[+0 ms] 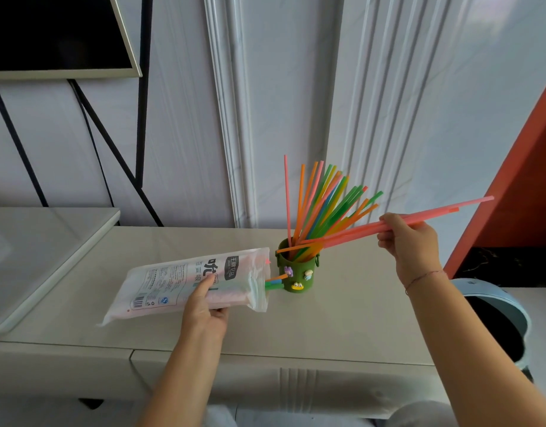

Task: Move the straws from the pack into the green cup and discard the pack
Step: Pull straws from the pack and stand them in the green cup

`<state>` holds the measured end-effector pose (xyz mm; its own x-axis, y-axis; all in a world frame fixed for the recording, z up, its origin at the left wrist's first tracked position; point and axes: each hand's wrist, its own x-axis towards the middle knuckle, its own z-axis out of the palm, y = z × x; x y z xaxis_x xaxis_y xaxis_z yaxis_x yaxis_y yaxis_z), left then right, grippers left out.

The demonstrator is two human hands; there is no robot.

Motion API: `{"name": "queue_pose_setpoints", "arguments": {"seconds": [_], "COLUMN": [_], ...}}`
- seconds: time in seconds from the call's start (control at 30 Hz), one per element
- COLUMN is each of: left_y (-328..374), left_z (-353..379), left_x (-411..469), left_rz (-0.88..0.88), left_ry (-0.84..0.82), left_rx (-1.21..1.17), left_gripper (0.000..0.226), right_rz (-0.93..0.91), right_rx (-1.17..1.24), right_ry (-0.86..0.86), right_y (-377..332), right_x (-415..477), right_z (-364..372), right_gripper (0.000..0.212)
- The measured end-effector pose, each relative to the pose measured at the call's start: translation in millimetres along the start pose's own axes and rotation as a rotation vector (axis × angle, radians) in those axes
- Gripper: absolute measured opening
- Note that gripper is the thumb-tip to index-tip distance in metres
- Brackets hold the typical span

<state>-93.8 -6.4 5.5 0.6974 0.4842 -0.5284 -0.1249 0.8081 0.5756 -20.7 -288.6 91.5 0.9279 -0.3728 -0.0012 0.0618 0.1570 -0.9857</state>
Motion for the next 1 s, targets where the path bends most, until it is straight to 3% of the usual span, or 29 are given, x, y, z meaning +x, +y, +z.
{"name": "queue_pose_setpoints", "arguments": {"seconds": [0.57, 0.83, 1.0], "left_y": [0, 1, -1], "left_z": [10, 4, 3], "left_x": [-4, 0, 2], "left_rz": [0.029, 0.015, 0.002], "left_ry": [-0.012, -0.013, -0.017], "left_rx": [0.041, 0.020, 0.004], "left_gripper": [0.040, 0.038, 0.038], "right_rz": [-0.191, -0.245, -0.246], "right_rx": [-0.195, -0.296, -0.393], "right_ry": [0.106, 0.055, -0.083], "right_y": [-14, -11, 0], "right_x": [2, -2, -6], "right_z": [-4, 18, 41], "right_gripper": [0.012, 0.011, 0.009]}}
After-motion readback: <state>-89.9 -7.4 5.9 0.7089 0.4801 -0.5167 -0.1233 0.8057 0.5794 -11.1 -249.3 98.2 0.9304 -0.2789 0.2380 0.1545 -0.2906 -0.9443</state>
